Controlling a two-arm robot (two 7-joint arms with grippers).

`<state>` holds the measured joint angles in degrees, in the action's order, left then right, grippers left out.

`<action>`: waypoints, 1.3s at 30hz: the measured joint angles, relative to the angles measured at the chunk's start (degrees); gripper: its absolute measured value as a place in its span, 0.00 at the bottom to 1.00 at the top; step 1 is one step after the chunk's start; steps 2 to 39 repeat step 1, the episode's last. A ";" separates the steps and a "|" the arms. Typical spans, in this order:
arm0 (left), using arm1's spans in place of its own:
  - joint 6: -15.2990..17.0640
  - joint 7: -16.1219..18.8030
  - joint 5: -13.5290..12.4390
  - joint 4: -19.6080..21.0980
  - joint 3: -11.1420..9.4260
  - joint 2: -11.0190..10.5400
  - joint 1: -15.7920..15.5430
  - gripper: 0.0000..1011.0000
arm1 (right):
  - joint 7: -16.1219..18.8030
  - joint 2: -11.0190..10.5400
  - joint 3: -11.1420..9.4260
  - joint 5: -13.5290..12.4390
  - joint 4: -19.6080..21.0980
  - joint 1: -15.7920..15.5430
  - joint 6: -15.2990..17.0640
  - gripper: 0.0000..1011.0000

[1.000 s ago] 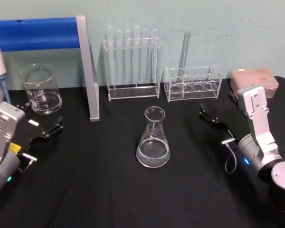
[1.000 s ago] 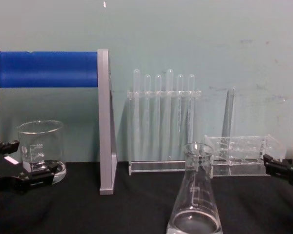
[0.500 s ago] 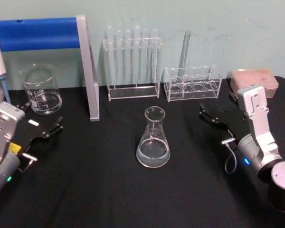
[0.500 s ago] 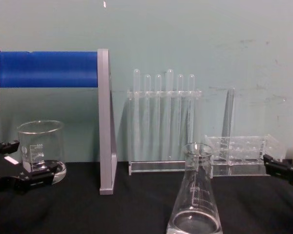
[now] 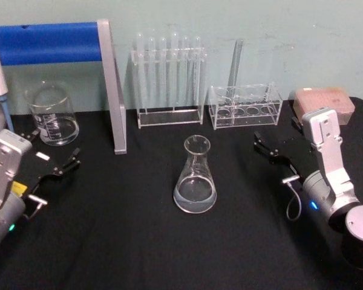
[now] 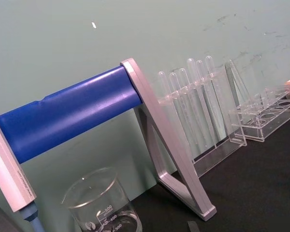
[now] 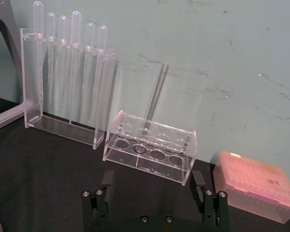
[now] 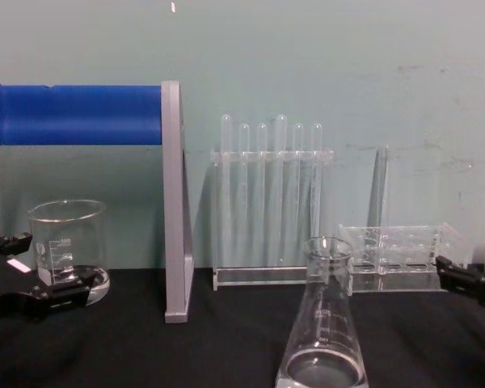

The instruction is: Grasp the erlenmeyer flask with one hand, shake it three times, then place it back.

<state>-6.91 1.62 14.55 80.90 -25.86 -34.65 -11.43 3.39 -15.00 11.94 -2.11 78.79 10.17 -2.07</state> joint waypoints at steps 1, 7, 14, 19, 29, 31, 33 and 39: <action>0.00 0.00 0.00 0.00 0.00 0.00 0.00 0.99 | 0.00 0.00 0.00 0.00 0.00 0.00 0.00 0.99; 0.00 0.00 0.00 0.00 0.00 0.00 0.00 0.99 | 0.00 0.00 0.00 0.00 0.00 0.00 0.00 0.99; 0.00 0.00 0.00 0.00 0.00 0.00 0.00 0.99 | 0.00 0.00 0.00 0.00 0.00 0.00 0.00 0.99; 0.00 0.00 0.00 0.00 0.00 0.00 0.00 0.99 | 0.00 0.00 0.00 0.00 0.00 0.00 0.00 0.99; 0.00 0.00 0.00 0.00 0.00 0.00 0.00 0.99 | 0.00 0.00 0.00 0.00 0.00 0.00 0.00 0.99; 0.00 0.00 0.00 0.00 0.00 0.00 0.00 0.99 | 0.00 0.00 0.00 0.00 0.00 0.00 0.00 0.99; 0.00 0.00 0.00 0.00 0.00 0.00 0.00 0.99 | 0.00 0.00 0.00 0.00 0.00 0.00 0.00 0.99; 0.00 0.00 0.00 0.00 0.00 0.00 0.00 0.99 | 0.00 0.00 0.00 0.00 0.00 0.00 0.00 0.99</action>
